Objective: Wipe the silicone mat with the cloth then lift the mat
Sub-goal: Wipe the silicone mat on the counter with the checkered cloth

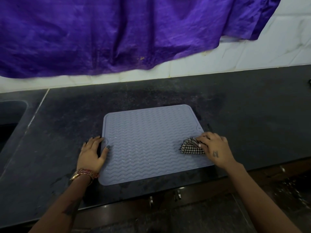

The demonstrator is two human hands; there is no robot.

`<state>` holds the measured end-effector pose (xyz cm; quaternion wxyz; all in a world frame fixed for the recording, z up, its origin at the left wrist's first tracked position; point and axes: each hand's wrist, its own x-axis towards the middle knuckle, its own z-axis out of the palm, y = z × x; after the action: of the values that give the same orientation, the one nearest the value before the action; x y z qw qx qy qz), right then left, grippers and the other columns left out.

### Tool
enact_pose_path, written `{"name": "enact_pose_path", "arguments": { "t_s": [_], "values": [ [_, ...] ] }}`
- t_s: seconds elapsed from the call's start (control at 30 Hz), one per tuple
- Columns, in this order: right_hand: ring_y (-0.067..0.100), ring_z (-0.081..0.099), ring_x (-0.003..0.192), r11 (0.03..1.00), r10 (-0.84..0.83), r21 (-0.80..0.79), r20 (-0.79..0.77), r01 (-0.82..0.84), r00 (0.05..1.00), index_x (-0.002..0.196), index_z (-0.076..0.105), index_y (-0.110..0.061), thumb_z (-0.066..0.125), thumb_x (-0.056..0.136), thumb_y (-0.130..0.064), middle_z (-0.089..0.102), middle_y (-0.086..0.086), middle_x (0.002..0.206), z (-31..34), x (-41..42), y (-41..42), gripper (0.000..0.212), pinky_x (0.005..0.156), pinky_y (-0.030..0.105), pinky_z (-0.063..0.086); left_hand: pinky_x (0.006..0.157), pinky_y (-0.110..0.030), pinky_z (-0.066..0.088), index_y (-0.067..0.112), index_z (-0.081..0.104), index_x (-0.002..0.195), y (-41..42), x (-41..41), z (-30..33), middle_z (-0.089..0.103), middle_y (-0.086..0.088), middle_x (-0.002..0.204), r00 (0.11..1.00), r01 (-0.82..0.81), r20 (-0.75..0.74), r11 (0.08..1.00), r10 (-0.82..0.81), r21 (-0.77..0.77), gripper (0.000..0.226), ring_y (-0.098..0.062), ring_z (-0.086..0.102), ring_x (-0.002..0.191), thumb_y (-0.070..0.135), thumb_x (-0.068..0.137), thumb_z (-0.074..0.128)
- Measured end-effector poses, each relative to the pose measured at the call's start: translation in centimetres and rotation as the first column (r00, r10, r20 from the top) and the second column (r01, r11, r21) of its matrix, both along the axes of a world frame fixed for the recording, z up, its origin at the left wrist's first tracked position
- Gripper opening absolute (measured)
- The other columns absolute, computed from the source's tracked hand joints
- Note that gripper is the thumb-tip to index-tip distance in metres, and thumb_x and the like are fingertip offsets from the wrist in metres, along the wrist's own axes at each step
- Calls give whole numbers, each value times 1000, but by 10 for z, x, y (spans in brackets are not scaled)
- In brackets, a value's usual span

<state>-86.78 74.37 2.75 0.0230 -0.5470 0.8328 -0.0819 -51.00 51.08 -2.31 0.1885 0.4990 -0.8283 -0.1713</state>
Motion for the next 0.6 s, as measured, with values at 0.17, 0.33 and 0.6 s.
{"name": "enact_pose_path", "arguments": {
  "t_s": [0.17,0.33,0.6],
  "values": [
    [23,44,125,983,-27,-179,54,37,998,130,49,-21,41,97,-25,58,4,126,-17,14,-4,34,112,49,15,117,-43,14,14,49,131,0,0,1,45,-8,142,1000,-1,-7,1000,1,3,81,-28,31,137,67,76,23],
    [20,46,124,985,115,-129,22,-111,993,132,49,-23,43,90,-50,53,0,129,-30,20,3,50,112,50,15,117,-44,15,14,50,131,0,-1,1,46,-9,141,1000,-5,-6,1000,5,2,81,-28,31,137,67,76,24],
    [13,40,123,969,186,-179,74,-171,980,127,50,-39,56,89,-22,56,-13,127,-31,26,8,42,104,42,19,117,-44,15,14,50,130,1,-1,2,47,-8,140,1000,-11,-12,1000,11,-2,79,-28,32,137,65,76,25]
  ]
}}
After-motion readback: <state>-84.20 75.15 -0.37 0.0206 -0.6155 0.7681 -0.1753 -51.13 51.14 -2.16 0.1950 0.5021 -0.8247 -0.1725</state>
